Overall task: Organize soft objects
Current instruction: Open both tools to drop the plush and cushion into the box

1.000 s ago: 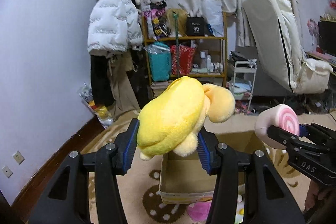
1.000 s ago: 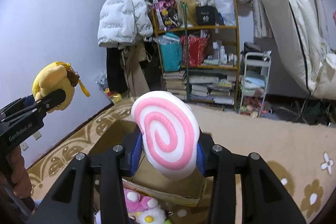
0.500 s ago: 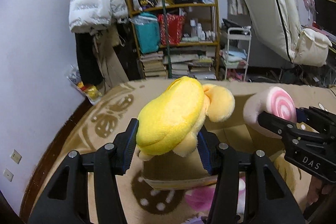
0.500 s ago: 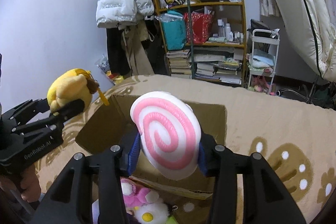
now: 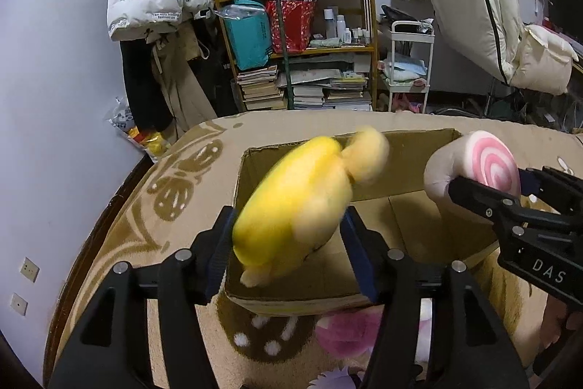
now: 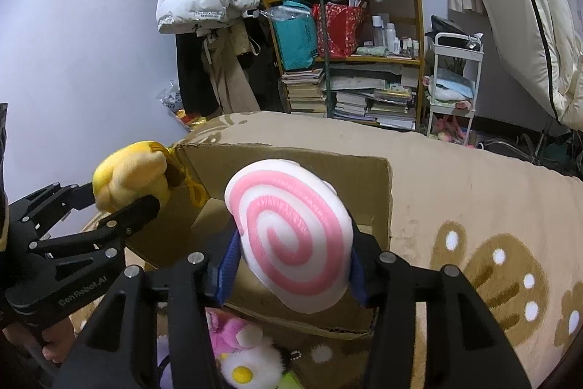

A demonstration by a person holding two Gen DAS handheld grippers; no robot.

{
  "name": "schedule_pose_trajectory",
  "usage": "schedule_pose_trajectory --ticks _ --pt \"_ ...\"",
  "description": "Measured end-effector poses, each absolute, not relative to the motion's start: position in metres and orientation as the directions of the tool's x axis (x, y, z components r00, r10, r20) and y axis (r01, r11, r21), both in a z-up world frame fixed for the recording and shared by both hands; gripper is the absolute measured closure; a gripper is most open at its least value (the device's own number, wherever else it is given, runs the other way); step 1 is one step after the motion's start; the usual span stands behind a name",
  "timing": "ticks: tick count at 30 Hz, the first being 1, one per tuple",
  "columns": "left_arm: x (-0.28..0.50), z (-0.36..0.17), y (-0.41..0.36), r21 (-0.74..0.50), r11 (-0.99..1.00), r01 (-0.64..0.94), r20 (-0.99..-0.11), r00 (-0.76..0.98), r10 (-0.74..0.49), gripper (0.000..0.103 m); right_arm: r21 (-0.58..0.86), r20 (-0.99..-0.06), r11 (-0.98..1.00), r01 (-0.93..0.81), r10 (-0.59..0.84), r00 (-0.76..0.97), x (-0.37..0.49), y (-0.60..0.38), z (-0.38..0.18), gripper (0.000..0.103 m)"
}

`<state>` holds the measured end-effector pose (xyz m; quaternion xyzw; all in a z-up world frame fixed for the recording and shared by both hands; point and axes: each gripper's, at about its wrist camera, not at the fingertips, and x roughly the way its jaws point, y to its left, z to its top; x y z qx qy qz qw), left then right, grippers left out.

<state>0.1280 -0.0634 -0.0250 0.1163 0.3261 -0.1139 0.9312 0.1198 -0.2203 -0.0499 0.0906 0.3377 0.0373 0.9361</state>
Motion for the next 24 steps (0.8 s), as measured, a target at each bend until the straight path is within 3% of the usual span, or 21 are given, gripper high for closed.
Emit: schedule_pose_trajectory --ticks 6,10,16,19,20,24 --pt "0.127 -0.024 -0.063 0.155 0.946 0.284 -0.632 0.765 -0.126 0.045 0.198 -0.634 0.980 -0.004 0.131 0.762 0.120 -0.222 -0.052 0.046" --pt "0.127 -0.022 -0.061 0.166 0.946 0.278 -0.624 0.772 -0.118 0.033 0.193 -0.639 0.981 -0.001 0.127 0.759 0.120 -0.223 -0.052 0.045" --pt "0.128 -0.022 -0.052 0.155 0.959 0.238 -0.628 0.773 -0.091 0.032 0.190 -0.655 0.982 -0.014 0.137 0.743 0.115 -0.223 -0.053 0.040" --pt "0.126 -0.017 -0.047 0.148 0.963 0.227 -0.625 0.776 -0.087 0.028 0.173 -0.652 0.985 -0.013 0.125 0.748 0.113 -0.221 -0.052 0.029" --pt "0.124 -0.016 -0.045 0.150 0.963 0.226 -0.622 0.778 -0.086 0.027 0.172 -0.644 0.985 -0.014 0.123 0.755 0.111 -0.221 -0.050 0.020" --pt "0.119 -0.012 -0.040 0.142 0.965 0.222 -0.620 0.779 -0.088 0.021 0.161 -0.615 0.987 -0.023 0.118 0.779 0.103 -0.220 -0.041 0.014"
